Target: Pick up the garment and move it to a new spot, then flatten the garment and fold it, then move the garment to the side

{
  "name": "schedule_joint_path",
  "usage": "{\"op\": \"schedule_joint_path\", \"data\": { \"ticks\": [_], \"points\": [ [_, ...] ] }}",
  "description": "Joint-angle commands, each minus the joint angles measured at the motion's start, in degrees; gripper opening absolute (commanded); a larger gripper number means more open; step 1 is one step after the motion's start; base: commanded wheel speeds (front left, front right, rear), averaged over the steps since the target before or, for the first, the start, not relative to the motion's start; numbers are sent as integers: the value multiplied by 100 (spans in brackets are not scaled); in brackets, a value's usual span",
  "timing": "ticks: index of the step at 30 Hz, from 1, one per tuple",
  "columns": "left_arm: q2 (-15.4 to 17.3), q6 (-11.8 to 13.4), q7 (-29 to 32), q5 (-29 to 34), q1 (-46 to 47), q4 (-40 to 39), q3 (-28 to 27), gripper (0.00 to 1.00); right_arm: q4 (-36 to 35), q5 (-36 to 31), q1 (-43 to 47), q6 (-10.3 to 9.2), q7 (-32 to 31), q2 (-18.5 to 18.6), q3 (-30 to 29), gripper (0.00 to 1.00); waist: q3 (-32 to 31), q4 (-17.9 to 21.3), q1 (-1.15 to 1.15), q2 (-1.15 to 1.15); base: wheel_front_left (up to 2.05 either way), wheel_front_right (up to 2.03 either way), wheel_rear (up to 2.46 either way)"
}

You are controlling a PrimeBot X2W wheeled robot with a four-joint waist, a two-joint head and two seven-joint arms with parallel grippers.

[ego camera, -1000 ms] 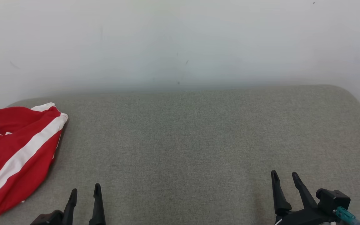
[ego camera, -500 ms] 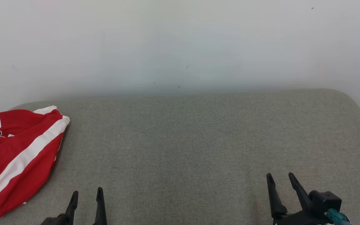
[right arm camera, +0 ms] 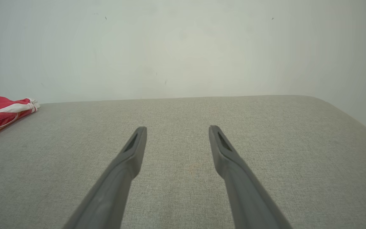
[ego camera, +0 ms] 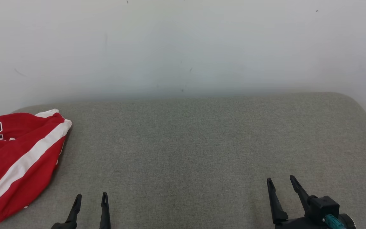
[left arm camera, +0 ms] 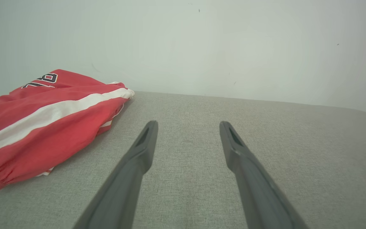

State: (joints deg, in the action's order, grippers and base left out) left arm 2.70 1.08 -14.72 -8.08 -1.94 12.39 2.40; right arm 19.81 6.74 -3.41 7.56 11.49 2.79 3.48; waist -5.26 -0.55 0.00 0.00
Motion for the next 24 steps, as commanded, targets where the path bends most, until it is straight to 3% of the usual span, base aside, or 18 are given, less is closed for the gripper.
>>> {"op": "schedule_joint_path", "data": {
  "ticks": [1, 15, 24],
  "points": [
    [33, 35, -50, 144, -75, -14, 10, 100, 7, -102, 59, -14, 34, 17, 16, 100, -2, -3, 0, 0, 0, 0, 0],
    [33, 42, -48, 147, -40, 20, 56, 100, 19, -127, 93, -14, 70, 16, -30, 100, -14, -94, 0, 0, 0, 0, 0],
    [53, 74, -47, 168, -22, 40, 3, 100, -7, -95, 142, -14, 100, 13, -75, 100, -48, -788, 0, 0, 0, 0, 0]
  ]
}}
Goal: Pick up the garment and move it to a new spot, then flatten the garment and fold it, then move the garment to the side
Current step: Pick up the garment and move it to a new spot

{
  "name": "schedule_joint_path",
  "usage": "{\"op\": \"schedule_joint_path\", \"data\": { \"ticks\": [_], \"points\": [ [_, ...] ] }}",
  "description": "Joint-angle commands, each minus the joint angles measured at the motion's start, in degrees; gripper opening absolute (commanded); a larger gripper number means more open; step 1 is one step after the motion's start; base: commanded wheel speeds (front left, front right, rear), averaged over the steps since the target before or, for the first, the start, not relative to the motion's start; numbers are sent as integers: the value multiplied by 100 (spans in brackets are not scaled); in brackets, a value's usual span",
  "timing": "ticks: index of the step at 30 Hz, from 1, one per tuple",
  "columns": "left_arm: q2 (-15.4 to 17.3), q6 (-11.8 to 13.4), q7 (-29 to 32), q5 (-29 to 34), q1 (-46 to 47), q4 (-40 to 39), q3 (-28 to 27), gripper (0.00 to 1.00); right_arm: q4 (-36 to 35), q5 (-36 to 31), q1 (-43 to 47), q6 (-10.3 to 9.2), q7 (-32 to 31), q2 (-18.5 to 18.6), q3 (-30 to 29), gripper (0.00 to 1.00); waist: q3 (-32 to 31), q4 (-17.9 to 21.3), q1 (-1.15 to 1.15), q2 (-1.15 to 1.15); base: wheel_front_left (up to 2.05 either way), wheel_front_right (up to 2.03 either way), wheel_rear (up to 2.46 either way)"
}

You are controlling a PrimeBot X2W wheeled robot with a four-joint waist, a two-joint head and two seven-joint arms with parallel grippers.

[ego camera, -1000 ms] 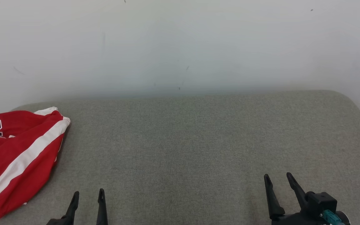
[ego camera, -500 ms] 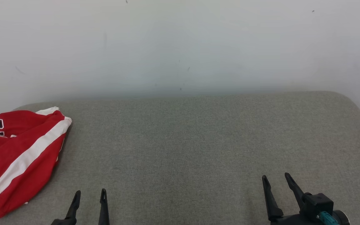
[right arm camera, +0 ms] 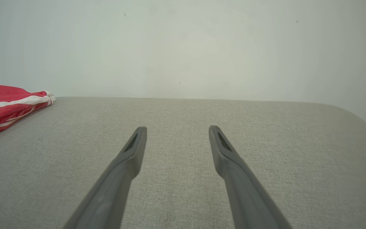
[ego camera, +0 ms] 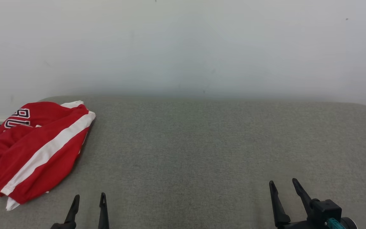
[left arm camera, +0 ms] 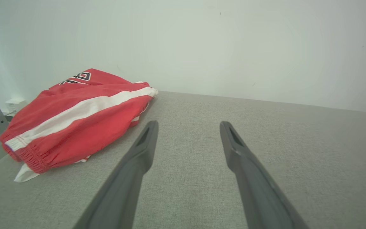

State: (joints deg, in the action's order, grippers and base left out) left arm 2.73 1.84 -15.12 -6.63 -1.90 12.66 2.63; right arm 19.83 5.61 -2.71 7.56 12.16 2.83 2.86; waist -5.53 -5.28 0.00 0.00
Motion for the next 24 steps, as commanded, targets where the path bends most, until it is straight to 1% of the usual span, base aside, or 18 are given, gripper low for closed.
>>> {"op": "schedule_joint_path", "data": {
  "ticks": [1, 8, 11, 12, 18, 24],
  "points": [
    [55, -6, -6, 34, -40, 16, -43, 100, -5, 44, 75, -14, 43, 7, -2, 100, -29, -430, 0, 0, 0, 0, 0],
    [157, 19, -6, 74, -217, -32, -229, 100, 83, 233, 94, -14, 110, 8, 146, 100, -88, -1209, 0, 0, 0, 0, 0],
    [214, 50, -6, 57, -264, -64, -331, 100, 138, 304, 27, -14, 154, 9, 218, 100, -112, -1481, 0, 0, 0, 0, 0],
    [214, 50, -6, 57, -264, -64, -331, 100, 138, 304, 27, -14, 154, 9, 218, 100, -112, -1481, 0, 0, 0, 0, 0],
    [299, 71, -6, 53, -374, -152, -479, 100, 246, 393, -65, -14, 206, 8, 340, 100, -147, -1938, 0, 0, 0, 0, 0],
    [270, 171, -6, 6, -519, -421, -617, 100, 335, 400, -258, -14, 243, 10, 550, 100, -19, -2075, 0, 0, 0, 0, 0]
  ]
}}
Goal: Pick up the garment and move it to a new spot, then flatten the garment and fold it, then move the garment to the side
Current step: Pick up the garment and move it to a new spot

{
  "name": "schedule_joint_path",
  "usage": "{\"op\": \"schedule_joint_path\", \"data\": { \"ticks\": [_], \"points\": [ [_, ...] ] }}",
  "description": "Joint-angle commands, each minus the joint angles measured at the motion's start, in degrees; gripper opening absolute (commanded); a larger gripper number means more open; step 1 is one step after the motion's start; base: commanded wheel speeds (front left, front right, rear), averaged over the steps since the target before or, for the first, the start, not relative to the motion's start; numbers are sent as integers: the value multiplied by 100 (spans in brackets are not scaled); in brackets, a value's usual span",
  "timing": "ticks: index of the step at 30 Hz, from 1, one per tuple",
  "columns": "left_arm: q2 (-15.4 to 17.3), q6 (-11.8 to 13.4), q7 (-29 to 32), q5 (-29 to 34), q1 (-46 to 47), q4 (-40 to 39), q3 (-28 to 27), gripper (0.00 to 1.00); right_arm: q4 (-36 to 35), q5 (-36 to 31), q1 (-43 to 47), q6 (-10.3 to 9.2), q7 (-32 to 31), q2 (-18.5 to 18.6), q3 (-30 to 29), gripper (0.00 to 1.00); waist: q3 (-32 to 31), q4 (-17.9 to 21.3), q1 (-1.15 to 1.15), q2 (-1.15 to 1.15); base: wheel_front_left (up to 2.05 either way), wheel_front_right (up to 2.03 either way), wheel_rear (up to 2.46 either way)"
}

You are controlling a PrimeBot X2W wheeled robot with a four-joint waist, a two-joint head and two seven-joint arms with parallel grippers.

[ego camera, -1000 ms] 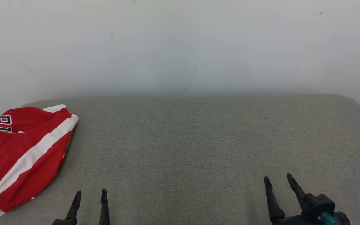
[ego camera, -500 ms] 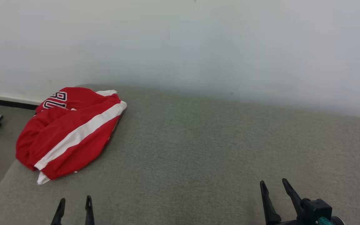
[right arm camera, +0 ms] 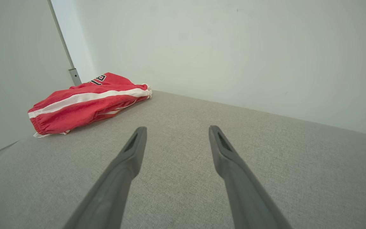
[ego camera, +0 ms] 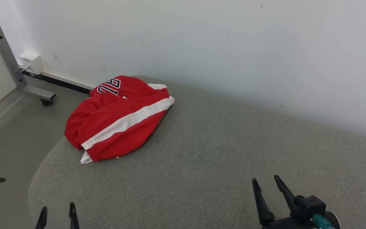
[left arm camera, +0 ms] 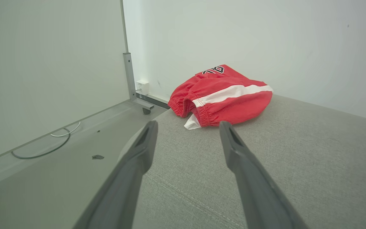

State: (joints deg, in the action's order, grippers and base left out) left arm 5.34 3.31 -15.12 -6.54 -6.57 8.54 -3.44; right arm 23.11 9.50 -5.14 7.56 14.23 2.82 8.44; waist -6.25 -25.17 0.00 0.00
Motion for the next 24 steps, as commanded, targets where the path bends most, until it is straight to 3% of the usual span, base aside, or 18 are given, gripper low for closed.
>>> {"op": "schedule_joint_path", "data": {
  "ticks": [1, 15, 24],
  "points": [
    [-1, 28, -6, -8, -74, -45, -23, 100, 16, 16, -47, -14, 40, 11, 17, 100, 70, -102, 0, 0, 0, 0, 0],
    [-81, 150, 18, -50, -148, -130, -19, 100, 227, 57, -210, -14, 84, 11, 167, 100, 132, -152, 0, 0, 0, 0, 0],
    [205, -130, 780, -289, 964, 627, 17, 100, 153, 70, 3, -14, 94, 9, 175, 100, 116, -46, 0, 0, 0, 0, 0]
  ]
}}
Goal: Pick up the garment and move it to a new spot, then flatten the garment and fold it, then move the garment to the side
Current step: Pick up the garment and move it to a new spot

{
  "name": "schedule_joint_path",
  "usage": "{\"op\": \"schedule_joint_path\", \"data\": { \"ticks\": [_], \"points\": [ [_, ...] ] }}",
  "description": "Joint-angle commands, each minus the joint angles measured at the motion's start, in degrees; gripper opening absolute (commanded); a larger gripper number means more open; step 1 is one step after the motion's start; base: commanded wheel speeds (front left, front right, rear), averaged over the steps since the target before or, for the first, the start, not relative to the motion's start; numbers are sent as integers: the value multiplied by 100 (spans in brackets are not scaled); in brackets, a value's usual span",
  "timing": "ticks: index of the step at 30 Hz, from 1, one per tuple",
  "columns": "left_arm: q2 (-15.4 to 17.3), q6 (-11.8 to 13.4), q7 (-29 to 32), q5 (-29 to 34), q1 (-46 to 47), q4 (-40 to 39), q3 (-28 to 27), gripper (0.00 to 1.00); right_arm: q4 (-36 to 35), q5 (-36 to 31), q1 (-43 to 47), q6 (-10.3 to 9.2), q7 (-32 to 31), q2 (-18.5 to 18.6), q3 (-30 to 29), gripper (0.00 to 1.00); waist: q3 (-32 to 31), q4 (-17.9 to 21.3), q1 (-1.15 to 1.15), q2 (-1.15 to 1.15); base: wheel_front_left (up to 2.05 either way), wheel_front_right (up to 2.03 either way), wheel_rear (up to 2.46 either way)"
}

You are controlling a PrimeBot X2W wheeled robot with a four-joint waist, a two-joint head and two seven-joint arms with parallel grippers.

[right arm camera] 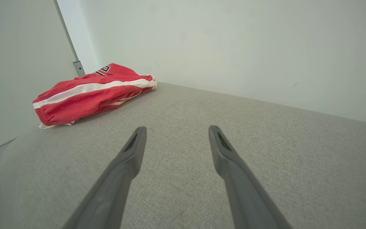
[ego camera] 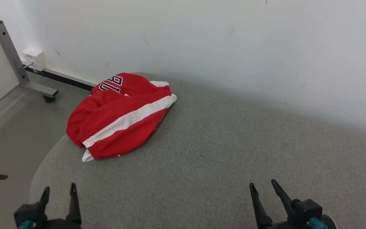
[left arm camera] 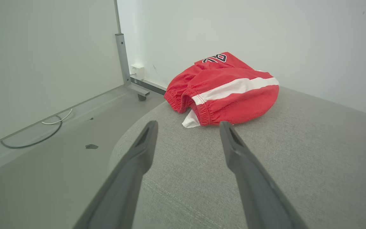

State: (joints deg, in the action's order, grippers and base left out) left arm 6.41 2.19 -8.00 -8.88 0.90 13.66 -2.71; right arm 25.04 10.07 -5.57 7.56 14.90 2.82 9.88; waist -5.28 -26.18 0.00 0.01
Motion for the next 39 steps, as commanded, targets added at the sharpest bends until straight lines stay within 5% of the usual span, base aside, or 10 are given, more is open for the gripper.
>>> {"op": "schedule_joint_path", "data": {
  "ticks": [1, 18, 37, 38, 39],
  "points": [
    [145, -53, 142, -73, 407, 263, -60, 100, -66, -21, 46, -14, 27, 8, 42, 100, 58, 113, 0, -1, 0, 0, 0],
    [594, -111, 1253, -1281, 3012, 2834, -884, 100, -888, -679, -471, -14, -584, 14, 565, 100, 1292, 1537, 0, -1, 0, 0, 0],
    [1493, -3, 2446, -1639, 4039, 3405, -1113, 100, -2050, -1230, -509, -14, -1207, 11, 675, 100, 2512, 2105, 0, -1, 0, 0, 0],
    [1502, 12, 2506, -1649, 4052, 3417, -1106, 95, -2076, -1227, -514, -14, -1223, 11, 657, 100, 2539, 2097, 0, -1, 0, 0, 0],
    [1513, 9, 2583, -1684, 4084, 3426, -1108, 13, -2101, -1219, -527, -14, -1220, 11, 635, 100, 2567, 2081, 0, -1, 0, 0, 0]
  ]
}}
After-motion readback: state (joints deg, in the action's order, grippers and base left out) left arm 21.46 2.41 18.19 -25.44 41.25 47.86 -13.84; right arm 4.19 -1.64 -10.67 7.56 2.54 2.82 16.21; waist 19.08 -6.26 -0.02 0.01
